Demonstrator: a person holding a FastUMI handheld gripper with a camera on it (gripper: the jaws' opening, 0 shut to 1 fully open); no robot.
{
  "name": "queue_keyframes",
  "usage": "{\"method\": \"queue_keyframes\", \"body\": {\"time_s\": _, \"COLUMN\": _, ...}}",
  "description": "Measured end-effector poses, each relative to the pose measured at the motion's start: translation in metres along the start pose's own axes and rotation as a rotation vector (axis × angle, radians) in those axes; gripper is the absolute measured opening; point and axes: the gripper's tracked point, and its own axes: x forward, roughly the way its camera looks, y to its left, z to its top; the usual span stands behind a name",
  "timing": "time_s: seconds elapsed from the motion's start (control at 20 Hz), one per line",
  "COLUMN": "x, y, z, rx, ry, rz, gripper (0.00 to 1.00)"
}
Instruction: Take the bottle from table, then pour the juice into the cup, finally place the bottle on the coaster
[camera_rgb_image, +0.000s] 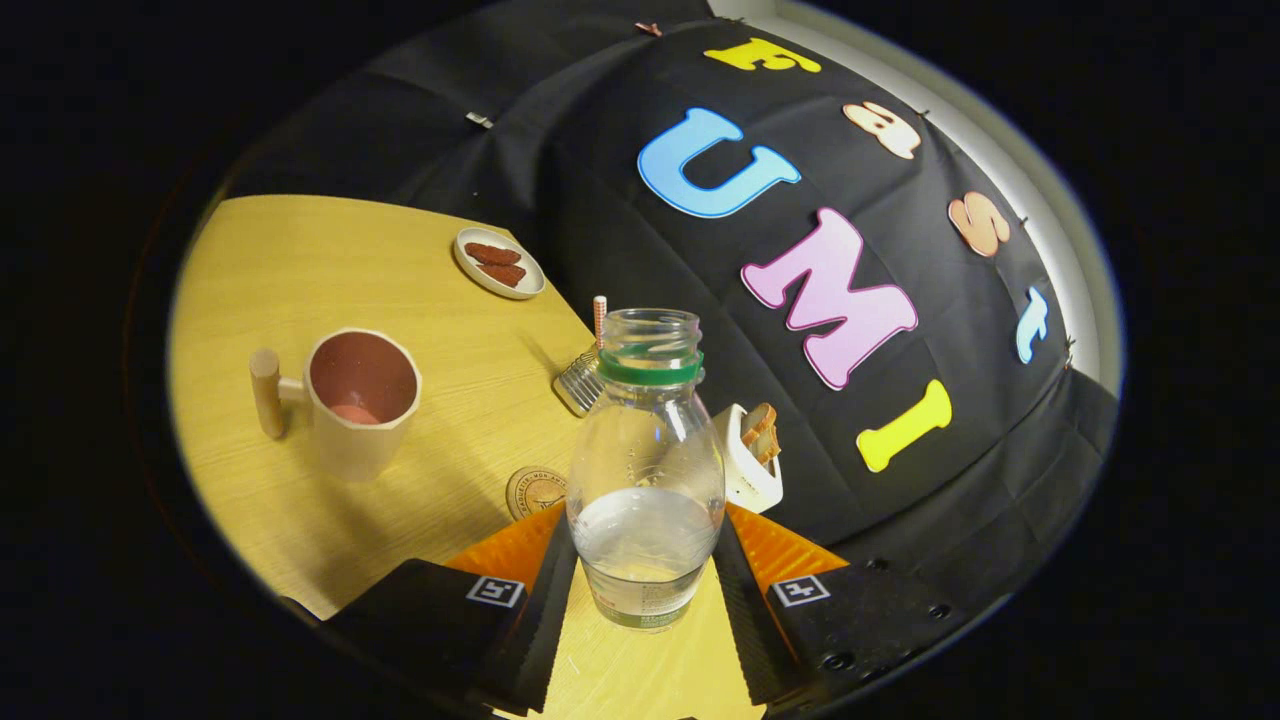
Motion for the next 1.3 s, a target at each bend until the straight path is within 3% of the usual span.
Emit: {"method": "queue_keyframes", "body": {"time_s": 1.3, "x": 0.031, "y": 0.067, "z": 0.008, "rx": -0.618, "ry": 0.001, "rz": 0.081, "gripper": 0.74}}
